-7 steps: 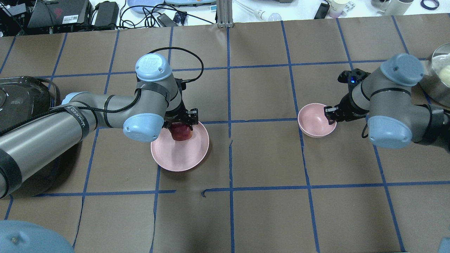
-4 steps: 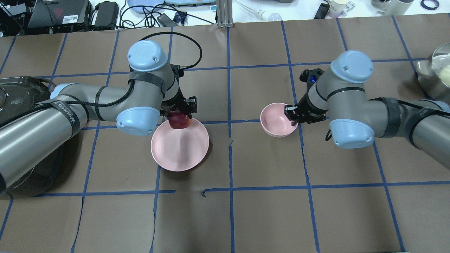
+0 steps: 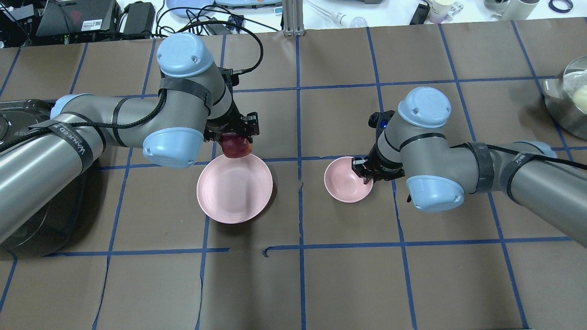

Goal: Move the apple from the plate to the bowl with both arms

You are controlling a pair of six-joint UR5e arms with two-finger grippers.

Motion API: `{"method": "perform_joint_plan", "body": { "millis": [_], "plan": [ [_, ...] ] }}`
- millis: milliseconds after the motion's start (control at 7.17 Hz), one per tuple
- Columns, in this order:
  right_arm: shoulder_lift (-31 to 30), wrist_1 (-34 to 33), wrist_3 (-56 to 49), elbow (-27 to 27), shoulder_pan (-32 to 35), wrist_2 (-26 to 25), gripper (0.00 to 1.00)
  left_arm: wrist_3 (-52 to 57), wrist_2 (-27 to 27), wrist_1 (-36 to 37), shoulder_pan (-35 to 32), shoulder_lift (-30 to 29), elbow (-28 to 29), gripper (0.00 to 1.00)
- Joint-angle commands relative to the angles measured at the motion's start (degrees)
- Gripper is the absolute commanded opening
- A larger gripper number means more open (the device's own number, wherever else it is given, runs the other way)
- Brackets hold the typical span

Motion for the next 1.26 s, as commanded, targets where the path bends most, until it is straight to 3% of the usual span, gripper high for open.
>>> {"method": "perform_joint_plan", "body": {
  "millis": [0,140,279,558,698,837,1116],
  "plan": [
    [-0.5,0.9,0.1,-3.8,0.0,-1.7,1.00,-2.8,-2.8,0.4,-0.2,-0.2,0.3,0.23],
    [-2.8,5.8,0.1,-7.2,-0.1,-6.4,1.00,-3.6,-5.0,0.4,-0.6,-1.3,1.8,0.19],
    [-7.3,14.9,0.1,-11.7,-0.2,-7.2,1.00,-5.4,-5.2,0.5,-2.5,-1.6,2.6,0.19],
    [-12.3,38.1,0.4,-26.5,-0.1,-8.7,1.00,-15.9,-5.4,0.5,-7.2,-2.1,4.0,0.18],
    [-12.7,46.2,0.5,-34.2,0.0,-9.0,1.00,-20.0,-7.0,0.8,-9.3,-2.7,4.0,0.17],
    [-12.7,47.5,0.1,-37.4,0.0,-8.2,1.00,-24.6,-8.5,2.1,-12.0,-3.9,4.0,0.16],
    [-12.0,46.8,0.2,-38.0,0.0,-7.9,1.00,-33.1,-8.5,9.1,-18.0,-6.6,4.6,0.16]
  ]
}}
